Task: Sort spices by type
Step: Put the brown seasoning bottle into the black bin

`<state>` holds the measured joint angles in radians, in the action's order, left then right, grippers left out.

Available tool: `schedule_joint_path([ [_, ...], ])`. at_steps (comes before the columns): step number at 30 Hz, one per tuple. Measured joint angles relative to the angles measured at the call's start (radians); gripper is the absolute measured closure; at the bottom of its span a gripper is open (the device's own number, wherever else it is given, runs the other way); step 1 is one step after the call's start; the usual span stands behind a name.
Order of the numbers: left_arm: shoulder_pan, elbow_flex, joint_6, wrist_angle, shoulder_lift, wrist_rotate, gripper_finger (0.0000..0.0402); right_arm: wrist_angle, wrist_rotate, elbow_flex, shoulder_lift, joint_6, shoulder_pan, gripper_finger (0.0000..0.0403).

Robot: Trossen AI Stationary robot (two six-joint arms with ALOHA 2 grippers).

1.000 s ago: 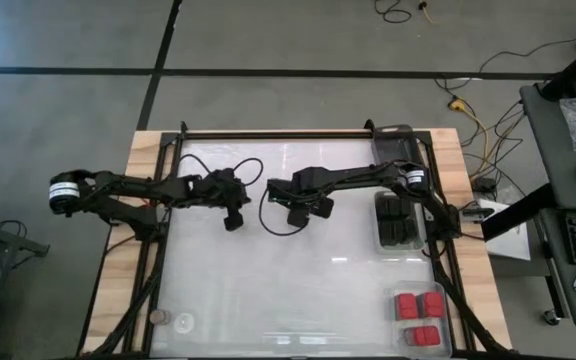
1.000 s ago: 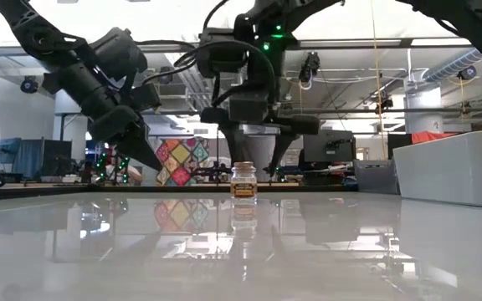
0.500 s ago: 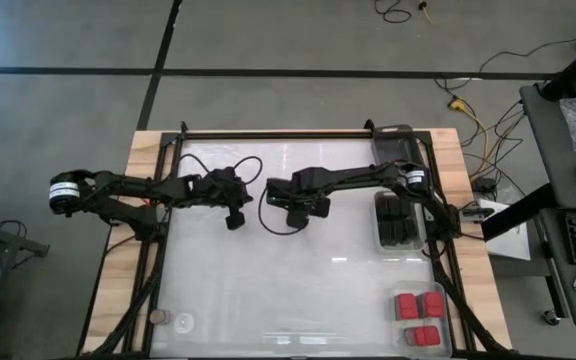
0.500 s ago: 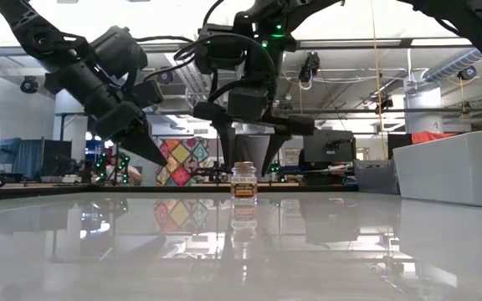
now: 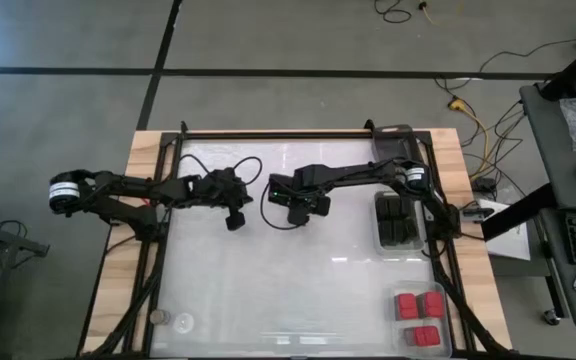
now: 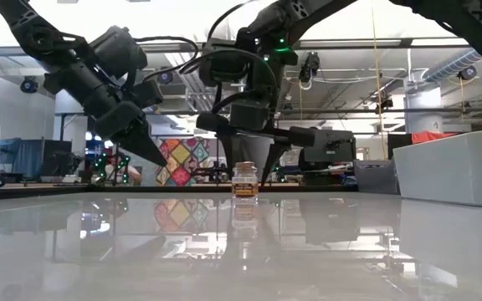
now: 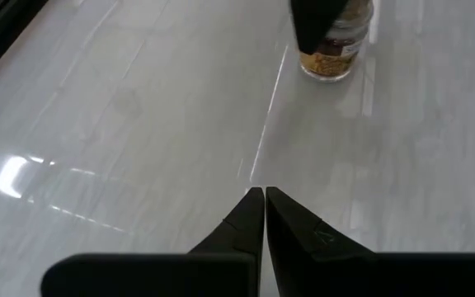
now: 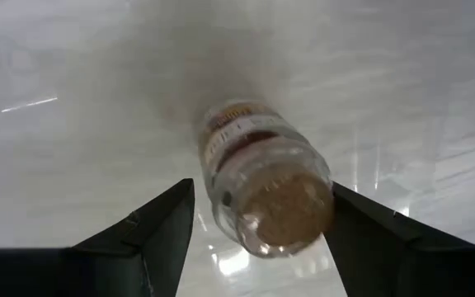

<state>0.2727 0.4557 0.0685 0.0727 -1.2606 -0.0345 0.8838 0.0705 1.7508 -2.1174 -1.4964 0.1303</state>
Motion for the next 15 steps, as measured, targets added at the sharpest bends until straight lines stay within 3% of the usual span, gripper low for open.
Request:
schedule_joint_path([
  [15, -0.004, 0.000, 0.000, 0.004, 0.000, 0.000, 0.0401, -0.008, -0.079, 0.000, 0.000, 0.061, 0.018, 0.0168],
])
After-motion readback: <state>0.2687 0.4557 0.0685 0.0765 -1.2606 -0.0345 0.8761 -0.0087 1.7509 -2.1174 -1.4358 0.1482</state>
